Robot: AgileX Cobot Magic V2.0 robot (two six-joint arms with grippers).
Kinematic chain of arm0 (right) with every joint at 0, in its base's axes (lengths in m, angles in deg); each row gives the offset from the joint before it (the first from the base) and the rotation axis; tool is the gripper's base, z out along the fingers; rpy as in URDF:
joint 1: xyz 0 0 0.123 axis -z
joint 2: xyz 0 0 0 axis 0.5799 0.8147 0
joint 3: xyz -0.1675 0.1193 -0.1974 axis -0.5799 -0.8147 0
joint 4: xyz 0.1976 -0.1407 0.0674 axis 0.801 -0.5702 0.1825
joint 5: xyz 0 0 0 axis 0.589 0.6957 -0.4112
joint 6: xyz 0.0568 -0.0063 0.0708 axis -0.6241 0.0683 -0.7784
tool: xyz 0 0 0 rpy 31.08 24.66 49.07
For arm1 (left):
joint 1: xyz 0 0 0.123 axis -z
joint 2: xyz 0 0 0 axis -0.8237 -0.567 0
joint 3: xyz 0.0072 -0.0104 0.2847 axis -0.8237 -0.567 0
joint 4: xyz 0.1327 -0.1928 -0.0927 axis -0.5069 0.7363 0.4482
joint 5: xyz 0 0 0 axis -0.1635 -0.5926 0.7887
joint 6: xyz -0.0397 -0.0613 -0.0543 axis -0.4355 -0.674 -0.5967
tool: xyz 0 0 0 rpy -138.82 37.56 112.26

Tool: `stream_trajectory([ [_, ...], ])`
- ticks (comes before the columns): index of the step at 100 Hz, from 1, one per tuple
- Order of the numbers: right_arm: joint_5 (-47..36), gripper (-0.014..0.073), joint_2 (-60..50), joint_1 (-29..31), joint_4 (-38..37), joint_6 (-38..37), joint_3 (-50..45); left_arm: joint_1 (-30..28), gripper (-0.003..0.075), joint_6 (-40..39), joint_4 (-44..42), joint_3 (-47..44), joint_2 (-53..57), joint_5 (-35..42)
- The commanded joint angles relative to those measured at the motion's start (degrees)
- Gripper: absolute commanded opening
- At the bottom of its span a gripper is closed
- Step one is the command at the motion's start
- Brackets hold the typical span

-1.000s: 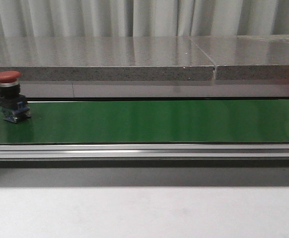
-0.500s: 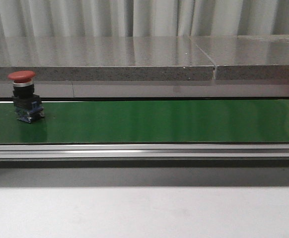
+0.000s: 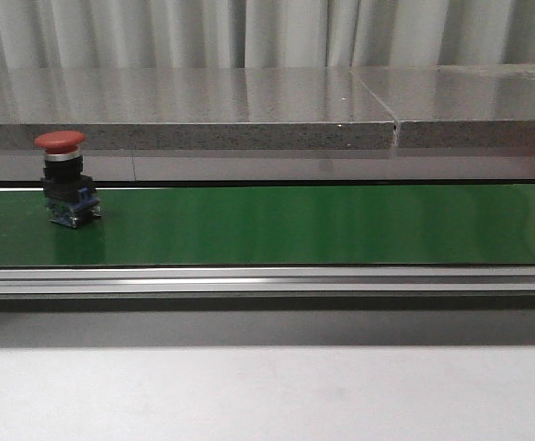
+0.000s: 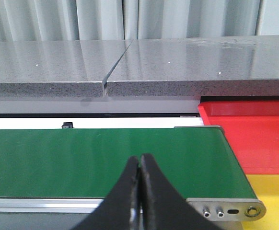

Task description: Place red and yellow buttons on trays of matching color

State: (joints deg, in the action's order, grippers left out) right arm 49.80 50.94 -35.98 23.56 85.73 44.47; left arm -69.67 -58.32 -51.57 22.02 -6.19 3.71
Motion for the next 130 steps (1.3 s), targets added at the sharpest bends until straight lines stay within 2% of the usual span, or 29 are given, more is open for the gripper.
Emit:
stream_trajectory([
  [1, -4.4, -0.0116, -0.6, -0.1, -0.5, 0.4, 0.9, 1.2, 0.0292, 0.3, 1.3, 1.1, 2.2, 2.9],
  [56, -4.4, -0.0116, -0.6, -0.1, -0.5, 0.4, 0.9, 1.8, 0.0307, 0.4, 0.4, 1.1, -2.1, 1.7],
  [63, -4.4, -0.0116, -0.6, -0.1, -0.5, 0.4, 0.9, 1.8, 0.0370, 0.6, 0.4, 1.1, -2.1, 2.1],
  [75, -4.4, -0.0116, -0.6, -0.1, -0.5, 0.4, 0.9, 1.8, 0.0545, 0.7, 0.4, 1.2, -2.1, 2.3],
  [80, -4.4, -0.0116, -0.6, -0.1, -0.5, 0.4, 0.9, 1.8, 0.0566, 0.7, 0.4, 1.2, -2.1, 2.3],
  [94, -4.4, -0.0116, -0.6, -0.1, -0.5, 0.4, 0.9, 1.8, 0.0565, 1.1, 0.4, 1.2, -1.2, 3.3],
  [121, -4.4, -0.0116, -0.6, -0.1, -0.5, 0.4, 0.9, 3.7, 0.0563, 8.2, 1.4, 1.2, 5.6, 6.6],
  [126, -4.4, -0.0116, -0.6, -0.1, -0.5, 0.4, 0.9, 4.7, 0.0541, 9.4, 1.4, 1.2, 6.9, 6.9],
  [130, -4.4, -0.0116, -0.6, -0.1, -0.5, 0.4, 0.9, 5.7, 0.0488, 10.7, 1.4, 1.2, 7.9, 7.2],
])
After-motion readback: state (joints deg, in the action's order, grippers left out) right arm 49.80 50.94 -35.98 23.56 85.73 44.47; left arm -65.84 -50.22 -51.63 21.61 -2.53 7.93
